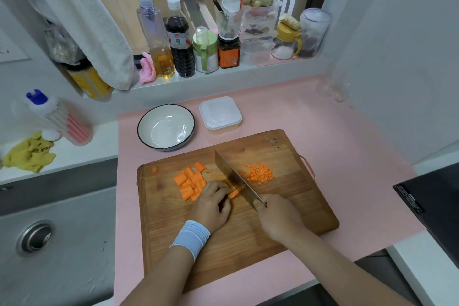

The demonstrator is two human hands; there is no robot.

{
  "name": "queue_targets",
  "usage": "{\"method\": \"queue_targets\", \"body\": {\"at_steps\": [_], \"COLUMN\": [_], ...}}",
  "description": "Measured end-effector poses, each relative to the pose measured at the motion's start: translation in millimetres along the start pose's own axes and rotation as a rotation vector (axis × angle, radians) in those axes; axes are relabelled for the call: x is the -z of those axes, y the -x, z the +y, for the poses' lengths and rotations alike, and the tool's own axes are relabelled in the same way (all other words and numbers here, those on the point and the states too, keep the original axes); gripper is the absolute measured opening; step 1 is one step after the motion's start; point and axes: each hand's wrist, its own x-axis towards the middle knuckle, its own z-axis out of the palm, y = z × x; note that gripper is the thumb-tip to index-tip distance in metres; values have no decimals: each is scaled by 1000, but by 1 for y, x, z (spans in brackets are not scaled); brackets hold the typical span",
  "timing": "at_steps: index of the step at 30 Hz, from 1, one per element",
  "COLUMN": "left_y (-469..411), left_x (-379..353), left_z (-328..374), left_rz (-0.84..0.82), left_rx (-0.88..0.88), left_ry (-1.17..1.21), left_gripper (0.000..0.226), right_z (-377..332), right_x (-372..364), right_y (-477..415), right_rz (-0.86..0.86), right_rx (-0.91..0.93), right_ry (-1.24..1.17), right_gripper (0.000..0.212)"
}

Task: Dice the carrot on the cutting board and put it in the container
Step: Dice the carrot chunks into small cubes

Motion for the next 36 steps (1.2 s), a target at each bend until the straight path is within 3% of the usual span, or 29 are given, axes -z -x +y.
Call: {"method": "queue_targets", "body": {"at_steps": [14, 25, 36], "left_y": [-3, -3, -4], "left_x": [-12, -12, -11], "left_z": [-4, -4, -4], "left_rz": [-1, 4, 7], "left_rx": [-69, -74, -47], "left_ry": [-17, -20, 23], "left_gripper": [5, 8, 6], "right_z": [-5, -8, -10], "right_x": [-13, -20, -18], "right_y": [13, 16, -2], "right_rz": [121, 114, 43], "right_rx": [32, 3, -27], "right_ry": [109, 169, 79], "right_gripper": [30, 28, 28]}}
